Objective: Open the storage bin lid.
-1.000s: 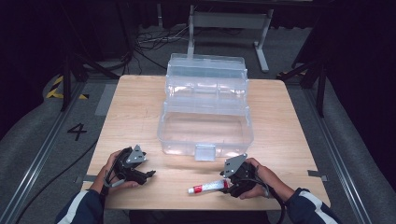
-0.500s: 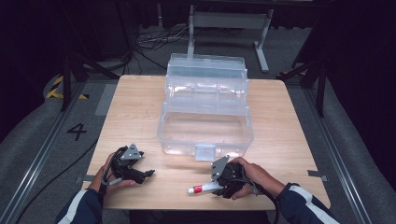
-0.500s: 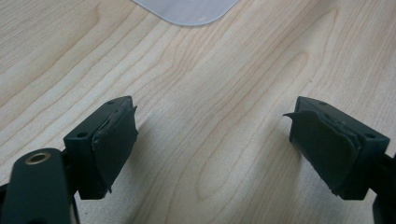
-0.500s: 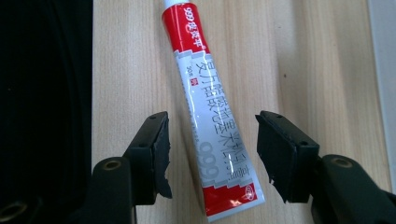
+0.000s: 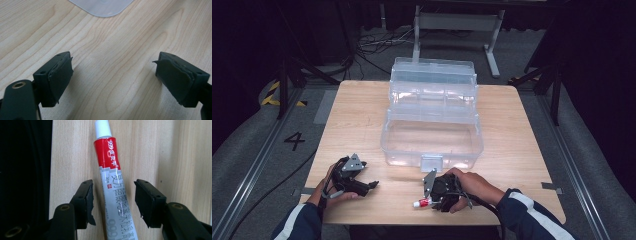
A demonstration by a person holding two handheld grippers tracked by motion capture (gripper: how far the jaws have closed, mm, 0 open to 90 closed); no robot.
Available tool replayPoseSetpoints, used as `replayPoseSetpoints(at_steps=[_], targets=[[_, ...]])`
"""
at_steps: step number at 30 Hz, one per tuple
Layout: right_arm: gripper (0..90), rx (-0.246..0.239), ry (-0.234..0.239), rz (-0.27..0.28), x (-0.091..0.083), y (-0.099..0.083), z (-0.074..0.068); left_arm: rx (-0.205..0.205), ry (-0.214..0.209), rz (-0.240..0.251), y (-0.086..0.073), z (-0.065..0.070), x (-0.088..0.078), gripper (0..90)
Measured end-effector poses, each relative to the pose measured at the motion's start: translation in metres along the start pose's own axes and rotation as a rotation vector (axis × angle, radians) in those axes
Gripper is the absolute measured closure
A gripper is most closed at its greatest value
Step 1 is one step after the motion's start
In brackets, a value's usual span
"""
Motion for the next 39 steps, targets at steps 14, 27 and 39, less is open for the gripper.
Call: replayPoseSetpoints(at_steps=[14, 27, 39], targets=[[54.5, -0.035, 0.028, -0.080, 0.009, 0.014, 0.003, 0.000, 0.000, 0.000, 0.000, 0.000, 0.000, 14.4], [70.6, -0.030, 0.055, -0.079, 0.009, 0.019, 0.003, -0.003, -0.002, 0.000, 0.000, 0.000, 0.000, 14.4], [71.2, -0.013, 0.054, -0.057, 0.007, 0.012, 0.002, 0.000, 0.001, 0.000, 0.000, 0.000, 0.000, 14.4]])
Point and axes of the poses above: each handheld gripper's, and its own axes: x roughly forward along the jaws, y roughly out of its top, z roughly to its right, the point moved 5 cm from there along x, roughly forward along the jaws, and after that the axes turned 4 degrees about x, right-handed, at the moved point
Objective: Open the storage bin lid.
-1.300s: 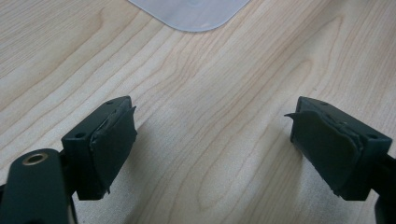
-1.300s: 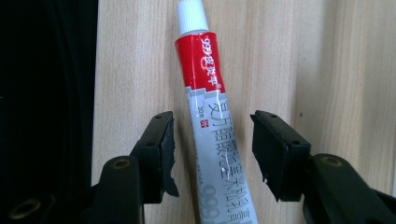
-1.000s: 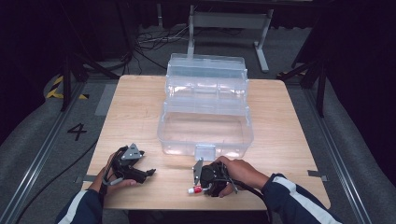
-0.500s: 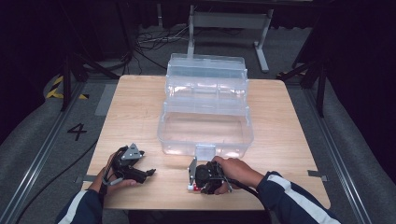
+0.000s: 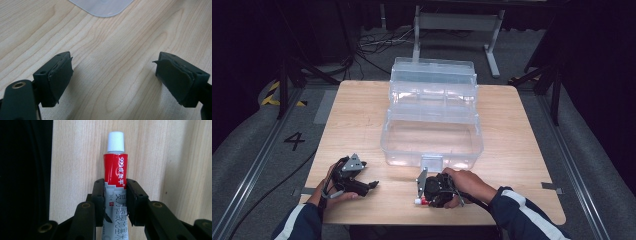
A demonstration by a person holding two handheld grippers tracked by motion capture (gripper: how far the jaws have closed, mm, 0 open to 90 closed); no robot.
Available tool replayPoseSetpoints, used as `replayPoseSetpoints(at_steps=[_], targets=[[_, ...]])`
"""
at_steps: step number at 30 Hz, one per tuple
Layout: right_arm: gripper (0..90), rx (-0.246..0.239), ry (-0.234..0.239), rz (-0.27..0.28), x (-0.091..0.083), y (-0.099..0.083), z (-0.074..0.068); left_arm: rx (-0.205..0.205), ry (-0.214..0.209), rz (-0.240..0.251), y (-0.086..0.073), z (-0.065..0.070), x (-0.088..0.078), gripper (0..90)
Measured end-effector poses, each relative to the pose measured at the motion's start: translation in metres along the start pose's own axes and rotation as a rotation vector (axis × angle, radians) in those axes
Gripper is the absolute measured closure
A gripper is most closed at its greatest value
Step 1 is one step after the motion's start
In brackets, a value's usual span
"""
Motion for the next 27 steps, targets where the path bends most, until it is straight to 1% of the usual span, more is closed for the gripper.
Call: replayPoseSetpoints(at_steps=[1, 2, 6, 7, 8, 11, 13, 14, 16, 17, 19, 22, 23, 27], targets=[[71.2, -0.003, 0.002, 0.002, 0.000, -0.001, 0.000, 0.000, 0.000, 0.000, 0.000, 0.000, 0.000, 14.4], [71.2, 0.007, 0.004, 0.012, -0.001, -0.002, 0.000, 0.000, 0.000, 0.000, 0.000, 0.000, 0.000, 14.4], [71.3, 0.012, 0.000, 0.012, -0.002, -0.007, 0.001, 0.000, 0.000, -0.001, 0.000, 0.000, 0.000, 14.4], [71.3, 0.019, 0.003, 0.019, -0.003, -0.008, 0.001, 0.000, 0.000, -0.001, 0.000, 0.000, 0.000, 14.4], [71.3, 0.017, 0.010, 0.024, -0.004, -0.010, 0.001, 0.000, 0.000, 0.000, 0.000, 0.000, 0.000, 14.4], [71.3, 0.019, 0.004, 0.027, -0.005, -0.013, 0.003, 0.000, 0.000, -0.001, 0.000, 0.000, 0.000, 14.4], [71.3, 0.032, 0.005, 0.032, -0.007, -0.015, 0.003, 0.000, 0.000, -0.002, 0.000, 0.000, 0.000, 14.4], [71.3, 0.026, 0.003, 0.035, -0.008, -0.016, 0.004, 0.000, 0.000, -0.001, 0.000, 0.000, 0.000, 14.4], [71.3, 0.035, 0.005, 0.034, -0.010, -0.018, 0.004, 0.000, 0.000, -0.001, 0.000, 0.000, 0.000, 14.4], [71.3, 0.029, 0.003, 0.042, -0.011, -0.019, 0.005, 0.000, 0.000, -0.001, 0.000, 0.000, 0.000, 14.4], [71.3, 0.041, 0.002, 0.042, -0.012, -0.021, 0.005, 0.000, 0.000, -0.001, 0.000, 0.000, 0.000, 14.4], [71.3, 0.036, -0.002, 0.047, -0.014, -0.022, 0.006, 0.000, 0.000, -0.001, 0.000, 0.000, 0.000, 14.4], [71.3, 0.042, -0.005, 0.054, -0.018, -0.026, 0.007, 0.000, 0.000, -0.001, 0.000, 0.000, 0.000, 14.4], [71.4, 0.048, -0.004, 0.061, -0.021, -0.029, 0.008, 0.000, 0.000, -0.001, 0.000, 0.000, 0.000, 14.4]])
Point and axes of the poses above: each handheld gripper's, and its own axes: x roughly forward along the jaws, y roughly out of its top, z roughly to its right, the point moved 5 cm from there along x, roughly forward along the jaws, and after that the axes turned 4 degrees about x, right-handed, at the moved point
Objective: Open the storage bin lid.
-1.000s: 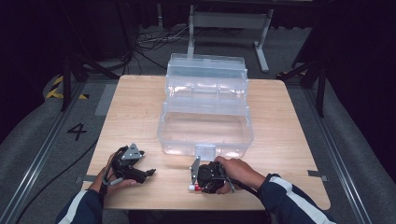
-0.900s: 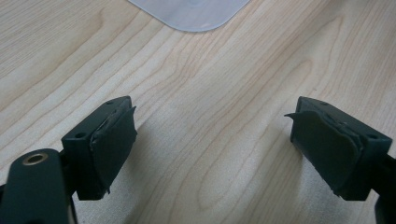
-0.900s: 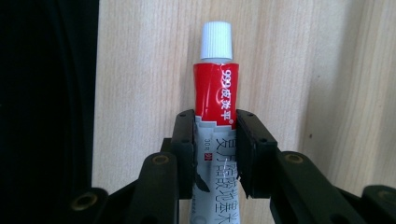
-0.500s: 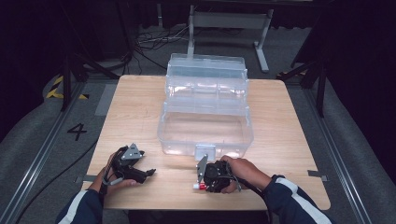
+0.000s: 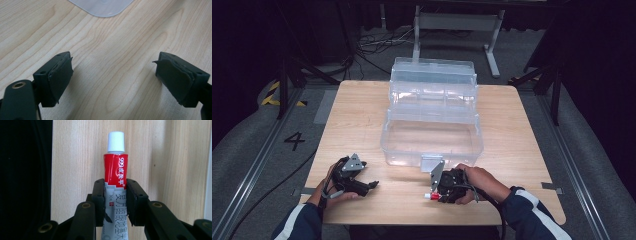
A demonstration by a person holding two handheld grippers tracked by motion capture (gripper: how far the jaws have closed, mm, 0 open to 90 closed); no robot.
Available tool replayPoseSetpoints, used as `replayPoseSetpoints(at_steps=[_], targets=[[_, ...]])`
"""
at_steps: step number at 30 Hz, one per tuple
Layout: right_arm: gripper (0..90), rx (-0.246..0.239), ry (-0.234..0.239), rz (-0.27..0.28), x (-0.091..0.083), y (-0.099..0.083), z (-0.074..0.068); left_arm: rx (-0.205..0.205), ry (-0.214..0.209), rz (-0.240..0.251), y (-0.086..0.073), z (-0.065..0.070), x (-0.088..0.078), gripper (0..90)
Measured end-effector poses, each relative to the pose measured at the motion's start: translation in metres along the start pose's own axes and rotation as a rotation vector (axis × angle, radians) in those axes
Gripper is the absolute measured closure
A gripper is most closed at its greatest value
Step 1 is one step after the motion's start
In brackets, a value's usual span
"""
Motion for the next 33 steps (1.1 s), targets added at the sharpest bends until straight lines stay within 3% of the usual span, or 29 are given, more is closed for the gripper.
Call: replayPoseSetpoints(at_steps=[16, 26, 33], targets=[[71.4, 0.002, -0.029, 0.046, -0.026, -0.003, 0.000, 0.001, 0.000, 0.000, 0.000, 0.000, 0.000, 14.4], [71.3, -0.008, -0.050, 0.041, -0.044, -0.002, 0.003, 0.000, 0.000, 0.000, 0.000, 0.000, 0.000, 14.4], [71.3, -0.006, -0.095, 0.041, -0.069, 0.000, 0.007, -0.001, 0.001, -0.001, 0.000, 0.000, 0.000, 14.4]])
Point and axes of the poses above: each handheld gripper's, and its own axes: x roughly forward along the jaws, y roughly out of its top, z roughly to its right, the point moved 5 cm from there along x, roughly forward along the jaws, and after that the axes turned 4 degrees about x, right-handed, at the moved point
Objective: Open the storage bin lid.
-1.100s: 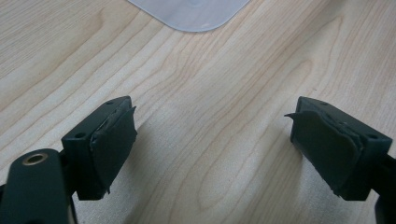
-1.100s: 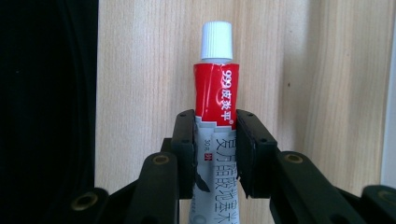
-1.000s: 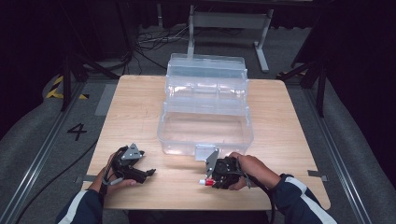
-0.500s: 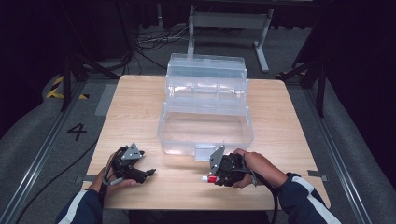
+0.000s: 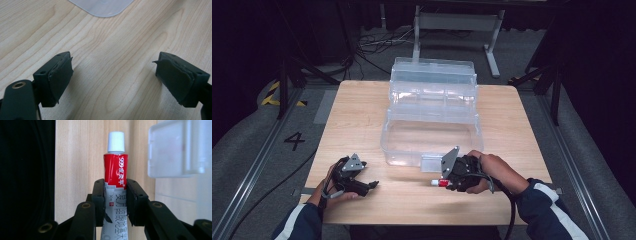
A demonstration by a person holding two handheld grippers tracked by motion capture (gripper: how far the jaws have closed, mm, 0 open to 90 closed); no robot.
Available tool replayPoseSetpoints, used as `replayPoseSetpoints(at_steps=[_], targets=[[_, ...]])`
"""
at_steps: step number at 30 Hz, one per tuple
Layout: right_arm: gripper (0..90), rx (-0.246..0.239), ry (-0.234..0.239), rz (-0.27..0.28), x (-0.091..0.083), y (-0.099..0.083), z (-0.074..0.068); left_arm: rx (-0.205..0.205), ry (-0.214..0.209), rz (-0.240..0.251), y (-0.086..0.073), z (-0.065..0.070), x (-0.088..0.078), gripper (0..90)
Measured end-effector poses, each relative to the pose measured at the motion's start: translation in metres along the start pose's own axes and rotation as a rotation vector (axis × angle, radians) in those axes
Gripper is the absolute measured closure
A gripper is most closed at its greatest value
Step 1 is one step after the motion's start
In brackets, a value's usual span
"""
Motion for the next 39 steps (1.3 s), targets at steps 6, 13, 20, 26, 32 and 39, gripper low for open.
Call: replayPoseSetpoints(at_steps=[6, 13, 20, 26, 32, 39], targets=[[71.3, -0.004, -0.020, 0.002, -0.015, 0.003, 0.003, 0.001, 0.000, 0.001, 0.000, 0.000, 0.000, 14.4], [71.3, -0.010, -0.047, 0.013, -0.031, 0.007, 0.009, 0.000, -0.003, 0.000, 0.000, 0.000, 0.000, 14.4], [71.3, -0.007, -0.069, 0.002, -0.041, 0.010, 0.017, 0.000, -0.003, 0.000, 0.000, 0.000, 0.000, 14.4], [71.3, -0.009, -0.091, 0.013, -0.050, 0.017, 0.026, 0.000, -0.003, 0.000, 0.000, 0.000, 0.000, 14.4], [71.4, -0.015, -0.099, -0.005, -0.054, 0.019, 0.033, 0.000, -0.003, 0.000, 0.000, 0.000, 0.000, 14.4], [71.4, 0.001, -0.118, -0.014, -0.055, 0.022, 0.048, 0.000, -0.003, 0.001, 0.000, 0.000, 0.000, 14.4]])
Point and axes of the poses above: each handheld gripper's, and its own axes: x roughly forward along the jaws, y roughly out of its top, z roughly to its right, the point moved 5 cm from there along x, roughly forward along the jaws, and after that the axes turned 4 degrees about x, right-handed, at the moved point
